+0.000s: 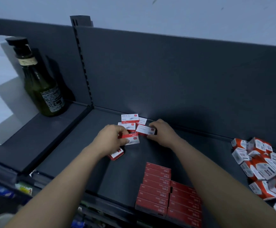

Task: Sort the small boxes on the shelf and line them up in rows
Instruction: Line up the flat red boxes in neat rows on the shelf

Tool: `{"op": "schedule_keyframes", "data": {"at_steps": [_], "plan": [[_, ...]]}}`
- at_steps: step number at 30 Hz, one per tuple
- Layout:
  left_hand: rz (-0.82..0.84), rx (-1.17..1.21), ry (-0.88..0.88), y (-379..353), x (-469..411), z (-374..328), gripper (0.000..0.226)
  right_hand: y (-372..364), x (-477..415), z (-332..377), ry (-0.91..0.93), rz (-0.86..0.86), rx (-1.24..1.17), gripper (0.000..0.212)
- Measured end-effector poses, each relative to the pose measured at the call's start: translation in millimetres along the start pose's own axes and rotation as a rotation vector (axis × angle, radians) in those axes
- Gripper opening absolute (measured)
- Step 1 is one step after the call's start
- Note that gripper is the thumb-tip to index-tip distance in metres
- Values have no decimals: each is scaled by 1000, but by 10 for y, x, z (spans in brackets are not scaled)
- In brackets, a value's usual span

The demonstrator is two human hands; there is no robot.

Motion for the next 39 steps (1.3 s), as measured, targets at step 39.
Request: {"op": "schedule_keyframes", "data": {"at_steps": [39], "plan": [[469,141,-210,-762,-230,-1058,36,337,1469,-983,-208,38,-385,33]]}}
Point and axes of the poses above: each hand's wrist, its own x-axis away from the middle knuckle, its own y-axis out of the back of the hand, z = x × y, the point moved 4 cm from there along -x, towards the middle knuckle, and after that the axes turned 3 degrees about z, right-handed, at the moved point
